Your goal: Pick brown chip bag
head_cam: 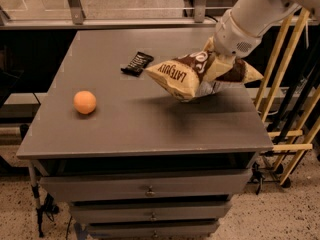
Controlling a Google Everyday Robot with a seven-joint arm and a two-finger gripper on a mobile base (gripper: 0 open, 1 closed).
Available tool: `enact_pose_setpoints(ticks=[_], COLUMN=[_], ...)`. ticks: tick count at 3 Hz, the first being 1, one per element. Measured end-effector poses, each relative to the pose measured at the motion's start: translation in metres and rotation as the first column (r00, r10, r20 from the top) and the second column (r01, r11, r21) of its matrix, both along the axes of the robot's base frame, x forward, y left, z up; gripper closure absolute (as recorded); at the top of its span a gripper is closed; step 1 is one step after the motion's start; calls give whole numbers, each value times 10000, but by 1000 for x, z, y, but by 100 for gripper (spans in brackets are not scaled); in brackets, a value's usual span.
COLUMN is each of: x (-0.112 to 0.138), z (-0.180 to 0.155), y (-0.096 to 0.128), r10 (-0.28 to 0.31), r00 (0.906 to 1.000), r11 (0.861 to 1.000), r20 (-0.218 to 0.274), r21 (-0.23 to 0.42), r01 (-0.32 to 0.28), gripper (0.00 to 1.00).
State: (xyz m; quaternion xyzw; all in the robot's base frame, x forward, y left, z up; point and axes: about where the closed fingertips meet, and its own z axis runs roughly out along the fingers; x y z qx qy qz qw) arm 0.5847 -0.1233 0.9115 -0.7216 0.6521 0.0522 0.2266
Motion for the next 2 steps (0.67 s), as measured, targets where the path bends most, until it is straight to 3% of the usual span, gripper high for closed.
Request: enact_pose_setpoints(ticks=[1, 2], x=[11, 13], z=[25, 34], y=[-4, 0], r10=[95, 241], r00=[9981, 9967], r11=[9995, 9989], r20=[602, 780], r21=[311, 388], r01=[-114, -272], gripper=[100, 100])
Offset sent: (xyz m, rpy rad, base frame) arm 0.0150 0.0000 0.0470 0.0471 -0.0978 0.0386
